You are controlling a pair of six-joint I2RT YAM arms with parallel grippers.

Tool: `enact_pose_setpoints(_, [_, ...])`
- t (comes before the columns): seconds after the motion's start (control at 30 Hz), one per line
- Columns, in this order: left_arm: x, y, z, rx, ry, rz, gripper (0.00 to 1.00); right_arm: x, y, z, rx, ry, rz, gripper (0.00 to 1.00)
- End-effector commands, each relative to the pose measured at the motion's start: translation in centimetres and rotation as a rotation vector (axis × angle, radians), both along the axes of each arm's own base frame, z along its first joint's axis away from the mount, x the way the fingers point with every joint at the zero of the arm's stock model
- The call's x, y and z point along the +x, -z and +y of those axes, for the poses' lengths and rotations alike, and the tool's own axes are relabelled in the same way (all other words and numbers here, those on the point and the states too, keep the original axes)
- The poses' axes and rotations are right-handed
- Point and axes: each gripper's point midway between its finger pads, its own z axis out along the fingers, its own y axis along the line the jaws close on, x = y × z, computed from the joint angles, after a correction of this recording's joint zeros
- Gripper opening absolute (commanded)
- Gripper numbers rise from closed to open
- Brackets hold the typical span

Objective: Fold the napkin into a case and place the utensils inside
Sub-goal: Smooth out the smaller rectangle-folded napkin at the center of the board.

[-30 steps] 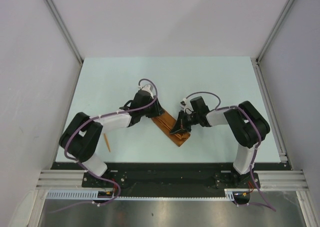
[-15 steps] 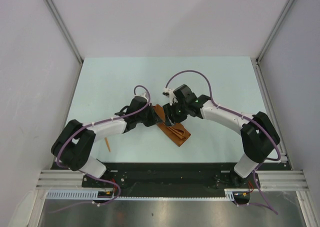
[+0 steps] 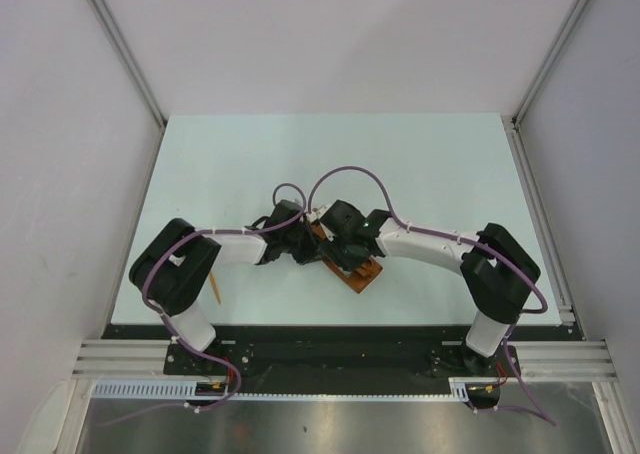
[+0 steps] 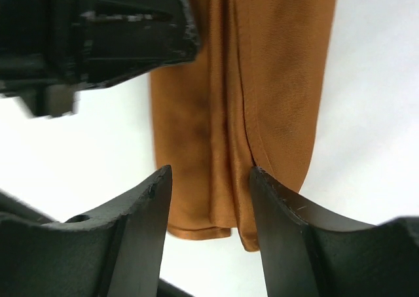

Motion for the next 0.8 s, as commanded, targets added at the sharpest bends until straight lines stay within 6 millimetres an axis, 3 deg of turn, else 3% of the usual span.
enact_pose_setpoints(0.0, [0.7,-0.4,-0.8,-0.032,-0.014,-0.011,0.00,1.1,0.7,-1.6,-0.120,0.006,-0.078,0.56])
enact_pose_setpoints(0.1, [0.7,-0.3,-0.8,-0.030,-0.016,-0.009,0.00,1.2,1.0,-1.7,-0.145,0.007,-0.097,0.56])
enact_pose_setpoints(0.3, [0.7,-0.1,-1.1,-0.037,-0.014,0.004,0.00,1.0,1.8,-1.2,-0.175,-0.008,-0.111,0.47])
enact_pose_setpoints(0.5, [0.8,-0.1,-1.0,-0.035,-0.022,0.004,0.00,0.3,2.1,-0.2,-0.199,-0.023,-0.142,0.25])
enact_pose_setpoints(0.53, [0.8,-0.1,-1.0,-0.034,-0.023,0.004,0.00,0.4,1.9,0.0,-0.198,-0.019,-0.152,0.13])
enact_pose_setpoints(0.6, [0.7,0.1,-0.8,-0.029,-0.030,0.007,0.00,0.1,1.7,0.4,-0.193,-0.020,-0.156,0.02])
enact_pose_setpoints(0.77, [0.6,0.3,-0.5,-0.015,-0.037,0.001,0.00,-0.3,0.4,1.4,-0.156,-0.007,-0.150,0.00])
